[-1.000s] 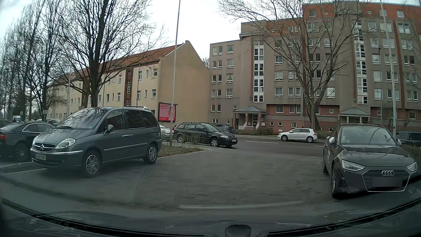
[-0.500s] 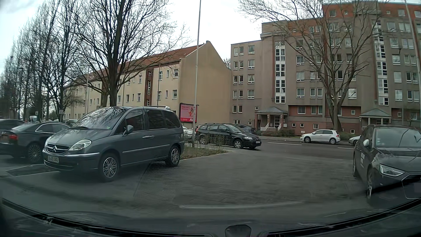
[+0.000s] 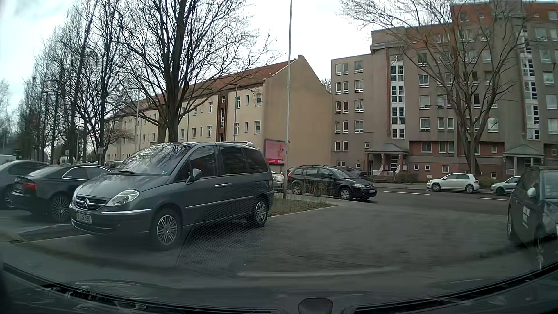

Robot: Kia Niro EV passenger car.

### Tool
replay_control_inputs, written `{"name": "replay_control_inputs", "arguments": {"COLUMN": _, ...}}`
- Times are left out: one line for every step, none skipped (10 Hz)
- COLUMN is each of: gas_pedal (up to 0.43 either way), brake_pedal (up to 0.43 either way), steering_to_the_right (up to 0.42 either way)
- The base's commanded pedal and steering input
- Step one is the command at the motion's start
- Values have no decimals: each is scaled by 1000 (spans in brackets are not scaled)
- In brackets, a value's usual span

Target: Follow the waypoints while adhering to traffic rules and regulations

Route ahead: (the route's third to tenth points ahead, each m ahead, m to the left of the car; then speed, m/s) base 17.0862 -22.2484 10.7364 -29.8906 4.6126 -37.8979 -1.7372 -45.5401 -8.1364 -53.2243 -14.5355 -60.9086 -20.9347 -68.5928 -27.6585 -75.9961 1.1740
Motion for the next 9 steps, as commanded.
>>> {"name": "replay_control_inputs", "arguments": {"gas_pedal": 0, "brake_pedal": 18, "steering_to_the_right": -300}}
{"name": "replay_control_inputs", "arguments": {"gas_pedal": 0, "brake_pedal": 18, "steering_to_the_right": -245}}
{"name": "replay_control_inputs", "arguments": {"gas_pedal": 0, "brake_pedal": 18, "steering_to_the_right": -185}}
{"name": "replay_control_inputs", "arguments": {"gas_pedal": 0, "brake_pedal": 18, "steering_to_the_right": -119}}
{"name": "replay_control_inputs", "arguments": {"gas_pedal": 8, "brake_pedal": 18, "steering_to_the_right": -55}}
{"name": "replay_control_inputs", "arguments": {"gas_pedal": 8, "brake_pedal": 18, "steering_to_the_right": -7}}
{"name": "replay_control_inputs", "arguments": {"gas_pedal": 20, "brake_pedal": 18, "steering_to_the_right": 37}}
{"name": "replay_control_inputs", "arguments": {"gas_pedal": 20, "brake_pedal": 18, "steering_to_the_right": 77}}
{"name": "replay_control_inputs", "arguments": {"gas_pedal": 47, "brake_pedal": 18, "steering_to_the_right": 114}}
